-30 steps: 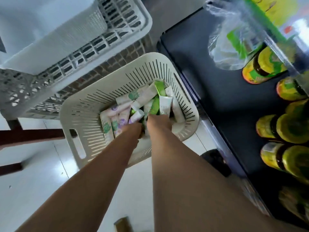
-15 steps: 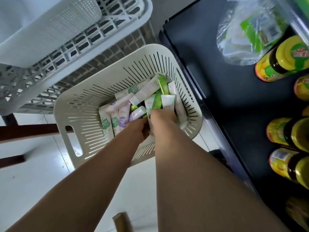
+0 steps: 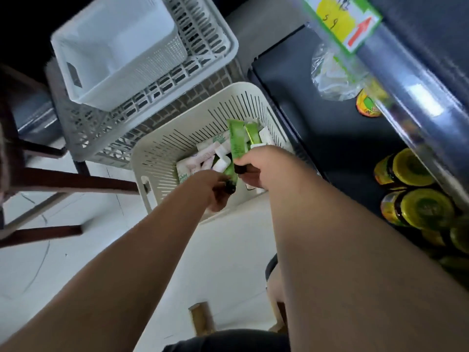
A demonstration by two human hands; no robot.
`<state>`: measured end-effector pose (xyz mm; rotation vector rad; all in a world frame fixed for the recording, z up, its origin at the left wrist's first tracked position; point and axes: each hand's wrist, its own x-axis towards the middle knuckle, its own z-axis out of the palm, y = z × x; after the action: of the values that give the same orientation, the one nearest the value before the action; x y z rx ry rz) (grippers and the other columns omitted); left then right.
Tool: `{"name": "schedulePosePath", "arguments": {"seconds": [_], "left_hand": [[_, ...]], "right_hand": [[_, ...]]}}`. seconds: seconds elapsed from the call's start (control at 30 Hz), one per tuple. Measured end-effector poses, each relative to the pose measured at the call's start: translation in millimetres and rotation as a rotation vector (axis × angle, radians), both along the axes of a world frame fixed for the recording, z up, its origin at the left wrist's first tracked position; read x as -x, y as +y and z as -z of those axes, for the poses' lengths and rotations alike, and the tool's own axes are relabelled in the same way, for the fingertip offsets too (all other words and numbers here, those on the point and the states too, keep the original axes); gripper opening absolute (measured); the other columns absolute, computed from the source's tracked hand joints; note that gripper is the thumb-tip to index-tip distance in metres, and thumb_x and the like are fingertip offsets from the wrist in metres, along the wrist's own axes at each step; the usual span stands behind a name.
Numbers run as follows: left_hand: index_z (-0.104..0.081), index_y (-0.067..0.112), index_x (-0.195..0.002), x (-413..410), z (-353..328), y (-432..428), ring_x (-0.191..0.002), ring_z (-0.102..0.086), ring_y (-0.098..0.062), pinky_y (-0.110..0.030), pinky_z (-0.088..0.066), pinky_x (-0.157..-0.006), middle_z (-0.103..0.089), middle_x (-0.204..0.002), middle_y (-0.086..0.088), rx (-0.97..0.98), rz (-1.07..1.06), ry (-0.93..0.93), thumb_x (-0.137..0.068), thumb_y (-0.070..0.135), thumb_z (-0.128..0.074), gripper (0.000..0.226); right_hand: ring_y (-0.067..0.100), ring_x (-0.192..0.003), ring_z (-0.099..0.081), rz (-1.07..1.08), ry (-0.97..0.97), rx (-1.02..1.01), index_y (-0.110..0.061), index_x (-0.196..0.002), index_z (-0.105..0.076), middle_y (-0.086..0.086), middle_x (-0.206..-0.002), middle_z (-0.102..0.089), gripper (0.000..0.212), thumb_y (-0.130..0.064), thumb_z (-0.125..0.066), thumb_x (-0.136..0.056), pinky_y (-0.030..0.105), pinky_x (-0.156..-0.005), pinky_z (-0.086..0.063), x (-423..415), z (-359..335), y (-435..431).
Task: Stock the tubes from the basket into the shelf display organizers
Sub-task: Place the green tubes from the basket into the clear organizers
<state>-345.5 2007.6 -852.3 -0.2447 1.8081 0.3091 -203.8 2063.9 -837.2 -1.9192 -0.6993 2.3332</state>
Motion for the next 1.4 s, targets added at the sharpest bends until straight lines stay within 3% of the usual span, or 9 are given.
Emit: {"name": "schedulePosePath", "arguments": {"seconds": [0.2, 0.33, 0.43, 0.57, 0.73, 0.83, 1.07, 1.27, 1.4], "left_hand": [[-0.07, 0.007, -0.095, 4, -75, -12, -0.07, -0.066, -0.02, -0.028, -0.045, -0.053, -0.075, -0.09, -0.007, -0.309, 0.2, 0.191, -0.087, 0.012, -0.075, 0.012], [-0.073, 0.011, -0.095, 6, -134, -16, -0.086, -0.073, -0.02, -0.037, -0.061, -0.08, -0.079, -0.093, -0.008, -0.672, 0.185, 0.302, -0.083, 0.013, -0.081, 0.015], [-0.067, 0.007, -0.102, -5, -180, -27, -0.093, -0.075, -0.024, -0.037, -0.061, -0.081, -0.077, -0.1, -0.011, -0.907, 0.188, 0.224, -0.088, 0.009, -0.075, 0.016], [-0.063, 0.008, -0.09, -33, -230, -43, -0.089, -0.075, -0.027, -0.039, -0.062, -0.083, -0.077, -0.09, -0.012, -1.119, 0.158, 0.11, -0.092, 0.003, -0.069, 0.008], [-0.058, 0.013, -0.082, -75, -287, -57, -0.08, -0.072, -0.02, -0.032, -0.061, -0.076, -0.073, -0.085, -0.008, -1.34, 0.22, -0.023, -0.097, 0.006, -0.063, 0.017], [-0.061, 0.012, -0.08, -101, -317, -62, -0.079, -0.07, -0.023, -0.038, -0.059, -0.08, -0.072, -0.082, -0.01, -1.447, 0.271, -0.093, -0.099, 0.006, -0.06, 0.02], [-0.066, -0.001, -0.101, -169, -357, -78, -0.084, -0.071, -0.033, -0.041, -0.06, -0.08, -0.072, -0.098, -0.027, -1.579, 0.471, -0.246, -0.096, 0.008, -0.064, 0.011], [-0.067, 0.0, -0.106, -254, -374, -114, -0.084, -0.071, -0.025, -0.047, -0.058, -0.089, -0.075, -0.092, -0.014, -1.621, 0.638, -0.387, -0.093, 0.016, -0.068, 0.02], [-0.066, 0.008, -0.098, -311, -382, -158, -0.074, -0.064, -0.019, -0.038, -0.054, -0.077, -0.071, -0.082, -0.006, -1.619, 0.741, -0.564, -0.094, 0.014, -0.068, 0.008]], "right_hand": [[0.019, -0.084, -0.067, -0.029, 0.043, -0.212, -0.011, -0.091, -0.061, 0.01, -0.095, -0.07, 0.011, -0.007, -0.071, -0.092, 0.037, -0.097, -0.056, -27, -85, -5], [0.017, -0.082, -0.071, 0.178, 0.22, -0.278, -0.004, -0.101, -0.069, 0.012, -0.098, -0.075, 0.015, 0.0, -0.074, -0.087, 0.026, -0.078, -0.059, -38, -119, -29], [0.019, -0.079, -0.073, 0.281, 0.265, -0.438, -0.007, -0.093, -0.069, 0.012, -0.091, -0.076, 0.018, 0.004, -0.078, -0.081, 0.025, -0.071, -0.06, -49, -140, -54], [0.027, -0.092, -0.074, 0.355, 0.221, -0.583, -0.008, -0.095, -0.072, 0.016, -0.097, -0.077, 0.023, 0.003, -0.081, -0.077, 0.035, -0.091, -0.059, -64, -173, -79], [0.027, -0.087, -0.075, 0.53, 0.306, -0.703, 0.006, -0.117, -0.066, 0.018, -0.097, -0.076, 0.04, 0.007, -0.077, -0.079, 0.034, -0.087, -0.061, -87, -237, -95], [0.019, -0.082, -0.073, 0.537, 0.321, -0.843, -0.004, -0.123, -0.066, 0.011, -0.097, -0.076, 0.045, 0.008, -0.075, -0.08, 0.028, -0.074, -0.06, -110, -277, -113], [0.019, -0.08, -0.07, 0.6, 0.004, -1.126, -0.035, -0.104, -0.071, -0.002, -0.08, -0.075, 0.039, -0.003, -0.077, -0.081, 0.047, -0.086, -0.056, -166, -324, -173], [0.028, -0.087, -0.071, 0.833, -0.095, -1.108, -0.023, -0.124, -0.067, 0.009, -0.1, -0.074, 0.028, -0.021, -0.068, -0.096, 0.04, -0.093, -0.058, -236, -353, -241], [0.023, -0.089, -0.069, 0.982, -0.175, -1.137, -0.019, -0.124, -0.069, 0.009, -0.11, -0.075, 0.029, -0.021, -0.07, -0.094, 0.036, -0.09, -0.057, -289, -366, -300]]}}
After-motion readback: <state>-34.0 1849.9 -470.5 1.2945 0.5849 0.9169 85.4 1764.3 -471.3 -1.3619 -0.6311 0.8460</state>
